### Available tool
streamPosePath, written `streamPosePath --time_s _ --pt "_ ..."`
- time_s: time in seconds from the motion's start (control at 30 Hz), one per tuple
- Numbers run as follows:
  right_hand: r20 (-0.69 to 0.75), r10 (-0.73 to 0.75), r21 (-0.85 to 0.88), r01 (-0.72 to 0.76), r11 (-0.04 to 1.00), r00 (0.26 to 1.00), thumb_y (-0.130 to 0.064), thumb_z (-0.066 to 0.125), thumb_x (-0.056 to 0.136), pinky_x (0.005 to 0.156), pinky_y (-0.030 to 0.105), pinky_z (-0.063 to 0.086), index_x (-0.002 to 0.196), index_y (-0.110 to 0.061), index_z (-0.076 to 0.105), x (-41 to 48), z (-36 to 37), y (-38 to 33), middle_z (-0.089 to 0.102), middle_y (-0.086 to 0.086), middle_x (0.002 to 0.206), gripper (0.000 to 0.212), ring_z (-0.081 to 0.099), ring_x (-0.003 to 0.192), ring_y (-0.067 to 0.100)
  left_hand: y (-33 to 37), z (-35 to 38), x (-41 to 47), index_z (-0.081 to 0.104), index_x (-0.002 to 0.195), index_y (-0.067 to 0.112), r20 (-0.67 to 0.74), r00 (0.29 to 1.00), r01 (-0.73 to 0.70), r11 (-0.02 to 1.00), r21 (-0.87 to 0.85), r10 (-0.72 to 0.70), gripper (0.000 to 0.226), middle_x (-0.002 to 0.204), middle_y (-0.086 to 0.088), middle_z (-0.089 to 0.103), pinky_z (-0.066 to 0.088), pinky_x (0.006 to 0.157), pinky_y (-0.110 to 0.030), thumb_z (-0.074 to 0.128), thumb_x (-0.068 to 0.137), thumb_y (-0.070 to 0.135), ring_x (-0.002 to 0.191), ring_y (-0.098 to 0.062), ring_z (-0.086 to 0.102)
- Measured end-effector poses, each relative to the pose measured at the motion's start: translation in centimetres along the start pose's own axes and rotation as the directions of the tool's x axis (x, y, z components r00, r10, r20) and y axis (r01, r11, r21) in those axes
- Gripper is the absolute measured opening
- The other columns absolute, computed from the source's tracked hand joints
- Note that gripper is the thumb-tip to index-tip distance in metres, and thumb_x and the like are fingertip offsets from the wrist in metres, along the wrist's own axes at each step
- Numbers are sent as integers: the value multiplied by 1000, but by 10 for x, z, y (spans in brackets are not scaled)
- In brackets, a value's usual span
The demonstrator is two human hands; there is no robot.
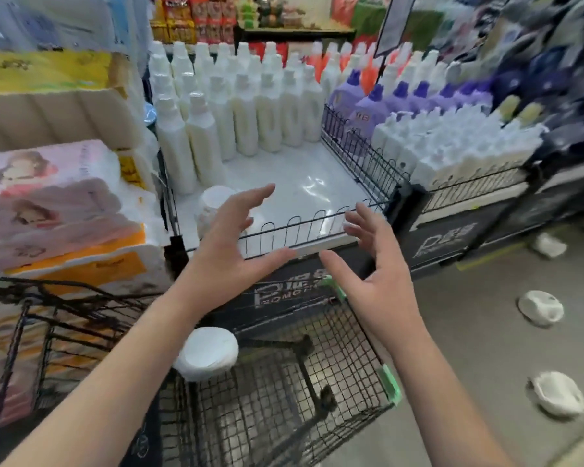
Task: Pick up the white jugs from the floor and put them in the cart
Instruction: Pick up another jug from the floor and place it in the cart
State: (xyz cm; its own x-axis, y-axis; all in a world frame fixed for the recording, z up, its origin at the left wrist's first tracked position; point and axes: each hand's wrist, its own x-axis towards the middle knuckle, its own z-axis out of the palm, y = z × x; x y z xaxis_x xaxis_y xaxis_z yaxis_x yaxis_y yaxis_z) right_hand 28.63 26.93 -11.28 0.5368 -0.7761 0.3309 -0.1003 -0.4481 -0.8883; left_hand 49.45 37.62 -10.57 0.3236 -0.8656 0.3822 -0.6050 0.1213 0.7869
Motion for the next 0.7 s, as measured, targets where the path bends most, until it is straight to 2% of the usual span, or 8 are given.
streamPosePath --time_s 0.1,0.23,0.37,0.5,0.6,0.7 --pt "-97 1 -74 -8 997 995 -42 76 90 115 18 41 158 -26 42 -17 -44 0 54 -15 150 77 51 140 2 25 38 16 41 152 30 71 994 -83 995 -59 87 80 153 12 46 41 118 -33 83 86 40 145 -4 42" --pt "-209 -20 -189 -20 982 978 -35 78 93 116 27 44 157 -24 42 -32 -107 11 54 -15 148 74 52 140 4 53 93 37 43 152 25 144 972 -169 980 -104 183 79 151 7 48 44 117 -40 82 84 38 145 -11 45" --pt "-329 -26 -207 -46 977 944 -29 80 93 114 35 47 154 -28 45 -44 -172 34 56 -15 146 70 56 136 8 84 153 59 43 153 27 217 946 -220 968 -125 243 78 151 10 48 43 119 -43 81 87 45 146 -10 44" --pt "-413 -31 -207 -60 976 910 -29 82 91 114 29 45 155 -25 44 -51 -248 66 57 -13 146 74 57 136 11 120 227 87 42 153 31 278 914 -261 953 -152 295 76 151 14 47 42 119 -45 77 89 50 146 -9 44" --pt "-487 -7 -163 -83 983 873 -40 79 88 113 22 43 154 -26 46 -56 -313 91 57 -11 148 75 57 136 12 154 291 110 39 155 32 345 884 -269 947 -175 315 78 154 19 44 39 121 -39 76 88 48 148 -3 40" --pt "-576 -11 -160 -99 982 817 -45 78 87 113 25 44 153 -27 47 -59 -381 115 58 -13 146 75 59 134 12 185 357 133 38 156 33 405 843 -300 934 -192 354 81 156 21 42 38 122 -38 76 86 48 149 -2 37"
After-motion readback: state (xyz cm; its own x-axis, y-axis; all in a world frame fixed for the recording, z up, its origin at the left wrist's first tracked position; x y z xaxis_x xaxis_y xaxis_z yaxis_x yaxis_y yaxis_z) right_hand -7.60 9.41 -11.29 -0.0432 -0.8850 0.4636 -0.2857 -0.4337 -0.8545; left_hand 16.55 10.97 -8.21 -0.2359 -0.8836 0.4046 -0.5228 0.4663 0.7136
